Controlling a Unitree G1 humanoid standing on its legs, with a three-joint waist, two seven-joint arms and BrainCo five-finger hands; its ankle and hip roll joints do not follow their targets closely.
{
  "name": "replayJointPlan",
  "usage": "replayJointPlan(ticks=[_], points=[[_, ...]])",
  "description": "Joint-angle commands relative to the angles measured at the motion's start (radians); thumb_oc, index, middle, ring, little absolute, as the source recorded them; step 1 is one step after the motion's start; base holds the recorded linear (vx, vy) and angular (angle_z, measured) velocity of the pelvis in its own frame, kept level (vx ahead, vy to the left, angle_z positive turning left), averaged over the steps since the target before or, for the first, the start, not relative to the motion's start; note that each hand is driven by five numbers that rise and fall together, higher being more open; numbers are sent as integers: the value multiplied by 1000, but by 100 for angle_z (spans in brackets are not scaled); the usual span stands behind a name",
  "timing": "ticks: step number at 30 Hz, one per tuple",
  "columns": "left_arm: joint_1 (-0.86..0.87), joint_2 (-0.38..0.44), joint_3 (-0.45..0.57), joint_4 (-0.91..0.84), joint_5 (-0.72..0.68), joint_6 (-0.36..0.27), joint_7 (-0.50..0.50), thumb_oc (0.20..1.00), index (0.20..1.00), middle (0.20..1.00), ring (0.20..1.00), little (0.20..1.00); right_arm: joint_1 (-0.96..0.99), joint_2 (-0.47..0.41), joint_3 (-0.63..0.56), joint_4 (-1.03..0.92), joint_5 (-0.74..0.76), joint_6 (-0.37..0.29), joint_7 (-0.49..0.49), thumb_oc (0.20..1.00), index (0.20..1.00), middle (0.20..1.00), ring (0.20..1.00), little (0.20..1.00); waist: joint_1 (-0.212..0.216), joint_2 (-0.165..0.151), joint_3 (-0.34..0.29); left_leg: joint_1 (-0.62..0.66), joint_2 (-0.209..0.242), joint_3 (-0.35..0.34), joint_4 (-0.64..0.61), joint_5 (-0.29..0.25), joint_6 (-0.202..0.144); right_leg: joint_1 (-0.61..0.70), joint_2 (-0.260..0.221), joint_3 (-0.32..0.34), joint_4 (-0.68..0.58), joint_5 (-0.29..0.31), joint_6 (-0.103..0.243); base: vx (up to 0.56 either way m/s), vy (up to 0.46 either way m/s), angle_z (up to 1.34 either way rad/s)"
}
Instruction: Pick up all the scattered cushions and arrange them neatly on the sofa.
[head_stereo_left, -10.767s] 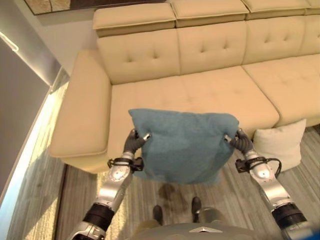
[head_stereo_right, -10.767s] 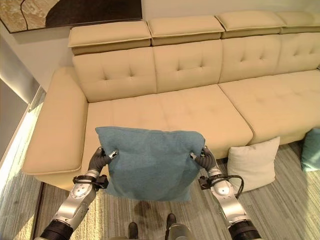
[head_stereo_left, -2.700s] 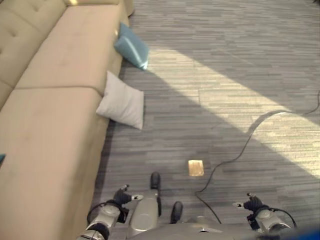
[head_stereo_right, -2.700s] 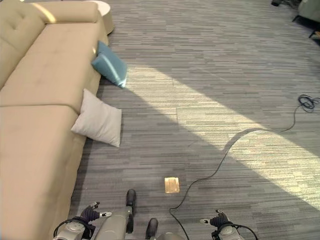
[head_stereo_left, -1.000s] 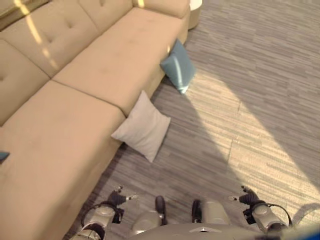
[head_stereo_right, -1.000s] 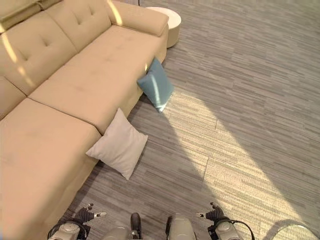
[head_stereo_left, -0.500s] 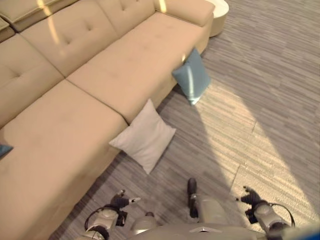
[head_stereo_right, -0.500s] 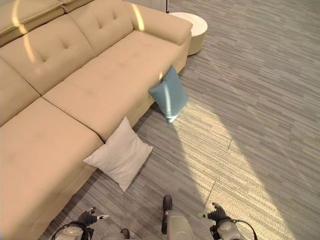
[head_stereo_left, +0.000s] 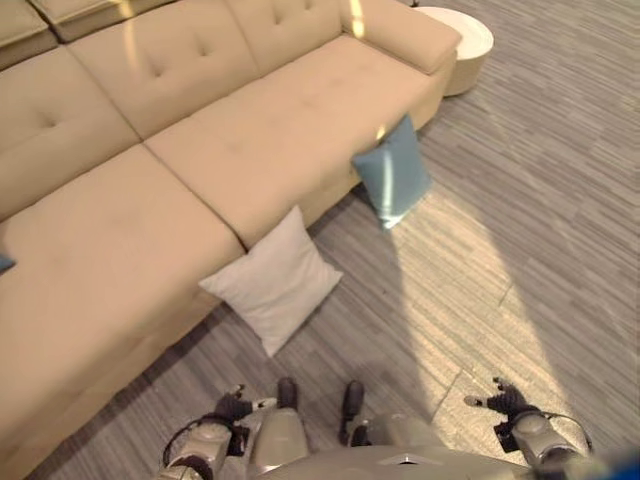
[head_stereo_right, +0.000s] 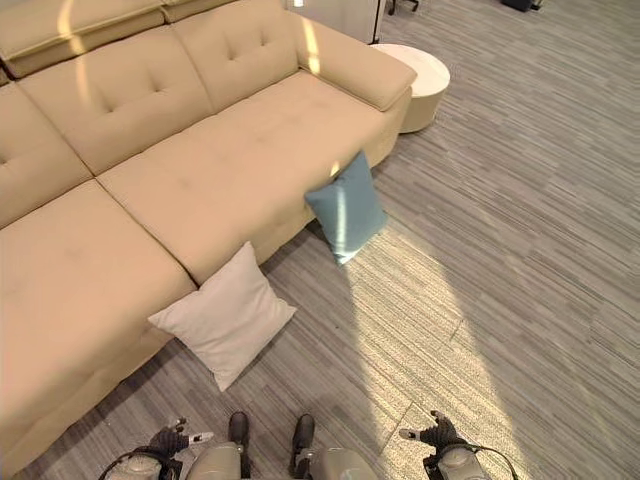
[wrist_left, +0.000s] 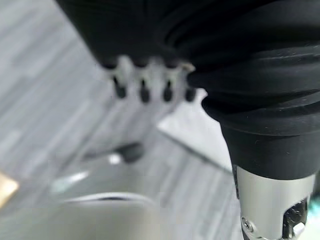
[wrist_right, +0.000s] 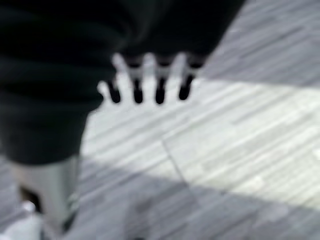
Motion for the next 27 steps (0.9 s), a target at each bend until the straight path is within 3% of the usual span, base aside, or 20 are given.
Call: replayJointPlan(ticks=[1, 14, 15, 23, 27], points=[[17, 26, 18, -16, -2, -10, 8, 1000, 1000, 1000, 1000, 1000, -7, -21, 7, 2, 1, -1, -11, 1000, 1000, 1000, 1000, 1000, 22, -2, -30, -1, -34, 2, 29, -67, 46, -20, -148, 107, 82, -3, 156, 62, 49, -12], [36, 25, 13, -11, 27, -10, 2, 1000, 1000, 1000, 1000, 1000, 11, -7, 9, 12, -15, 0, 4, 1000, 1000, 1000, 1000, 1000, 18, 8, -64, 89, -57, 17, -41, -75, 59, 28, -167, 112, 54, 2, 177, 49, 37, -3], [25, -31, -48, 75, 86, 10, 7, 1000, 1000, 1000, 1000, 1000, 34, 13, -94, 124, 134, 1, -11, 1000, 1000, 1000, 1000, 1000, 7, 62, -117, 109, -10, 68, -109, -4, 21, 114, -157, -2, -32, -13, 188, 0, 0, 0], [15, -30, -60, 22, 64, -2, 0, 1000, 1000, 1000, 1000, 1000, 36, 13, -64, 120, 77, 7, -16, 1000, 1000, 1000, 1000, 1000, 25, 43, -99, 145, -16, 76, -107, -27, 33, 140, -167, -2, -32, 0, 205, 45, 63, 1], [3, -9, -43, 2, 28, -10, 0, 1000, 1000, 1000, 1000, 1000, 5, 6, -50, 88, 57, 10, -16, 1000, 1000, 1000, 1000, 1000, 57, 26, -67, 102, -42, 52, -27, -77, 67, 82, -215, 1, 81, -2, 225, -14, 179, -12]])
